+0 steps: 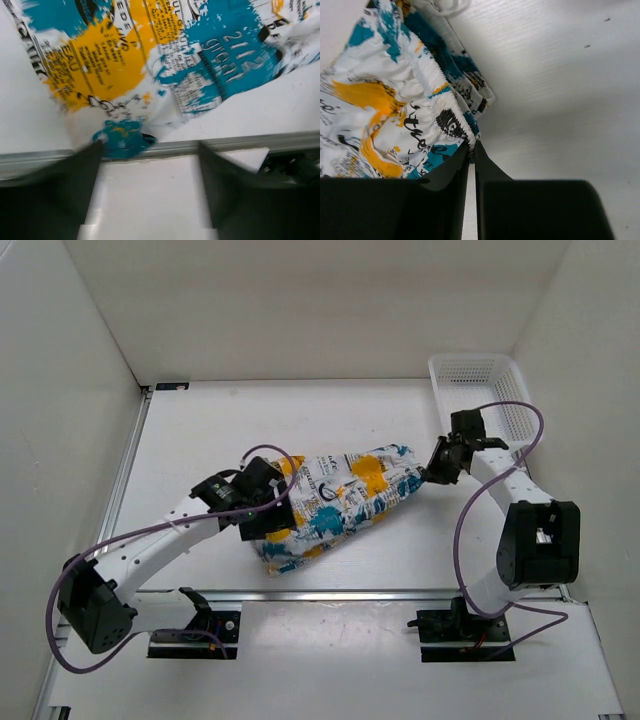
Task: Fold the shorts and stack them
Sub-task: Fold the shorts
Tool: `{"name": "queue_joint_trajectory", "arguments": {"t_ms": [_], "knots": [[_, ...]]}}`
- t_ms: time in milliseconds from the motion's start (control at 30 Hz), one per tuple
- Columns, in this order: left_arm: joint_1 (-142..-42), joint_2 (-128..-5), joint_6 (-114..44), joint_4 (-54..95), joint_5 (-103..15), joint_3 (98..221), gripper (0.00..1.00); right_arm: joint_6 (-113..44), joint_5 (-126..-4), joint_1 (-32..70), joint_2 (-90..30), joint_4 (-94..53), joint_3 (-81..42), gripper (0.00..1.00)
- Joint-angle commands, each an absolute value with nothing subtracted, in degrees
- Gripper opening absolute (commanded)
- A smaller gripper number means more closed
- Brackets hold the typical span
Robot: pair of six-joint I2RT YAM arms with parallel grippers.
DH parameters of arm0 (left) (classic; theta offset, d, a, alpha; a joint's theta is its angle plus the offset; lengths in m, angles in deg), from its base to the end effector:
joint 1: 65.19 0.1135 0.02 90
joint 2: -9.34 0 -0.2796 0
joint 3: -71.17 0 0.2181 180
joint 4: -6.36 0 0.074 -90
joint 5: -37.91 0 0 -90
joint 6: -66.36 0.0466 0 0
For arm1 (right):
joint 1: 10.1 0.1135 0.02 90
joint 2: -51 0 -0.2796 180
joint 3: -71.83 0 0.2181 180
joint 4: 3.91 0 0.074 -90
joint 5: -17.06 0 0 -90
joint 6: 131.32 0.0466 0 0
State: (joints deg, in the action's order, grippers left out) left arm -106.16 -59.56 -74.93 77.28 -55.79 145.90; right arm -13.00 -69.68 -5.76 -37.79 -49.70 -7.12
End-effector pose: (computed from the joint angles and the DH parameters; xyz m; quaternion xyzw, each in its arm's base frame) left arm 0.1432 -0.1204 0.2872 -0.0947 0.9714 -0.1336 0.1721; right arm 0.2960 0.0251 0.2563 0.1902 0.9359 0.1091 0.2758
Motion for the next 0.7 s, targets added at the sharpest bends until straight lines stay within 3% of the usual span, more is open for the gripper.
{"name": "queue_joint_trajectory", "arguments": {"t_ms": [0,67,100,233,367,500,667], "knots": [[-108.87,-58.52,-76.81,76.11,-54.64,144.27,1.00,-14.42,-72.33,-5.97,-33.39,-48.53,-5.32,0.36],[-108.88,-55.98,-76.81,76.11,-54.64,143.57,1.00,-14.42,-72.33,-5.97,-31.63,-48.53,-4.17,0.51],[-108.88,-55.09,-77.33,76.98,-56.46,143.56,1.00,-14.42,-72.33,-5.97,-29.88,-48.53,-3.64,0.64],[-102.47,-52.63,-77.34,78.22,-57.80,141.20,0.97,-14.42,-72.85,-5.97,-26.44,-49.05,-1.35,0.79],[-96.41,-54.20,-76.64,73.93,-55.61,137.33,0.93,-14.42,-76.28,-5.97,-22.75,-49.58,1.37,0.77],[-92.71,-61.92,-76.64,67.77,-52.62,134.42,0.99,-14.42,-75.23,-5.97,-20.98,-49.58,3.21,0.72],[-91.91,-73.15,-75.49,63.82,-49.63,135.65,0.99,-14.95,-73.47,-5.97,-18.53,-49.58,4.54,0.68]]}}
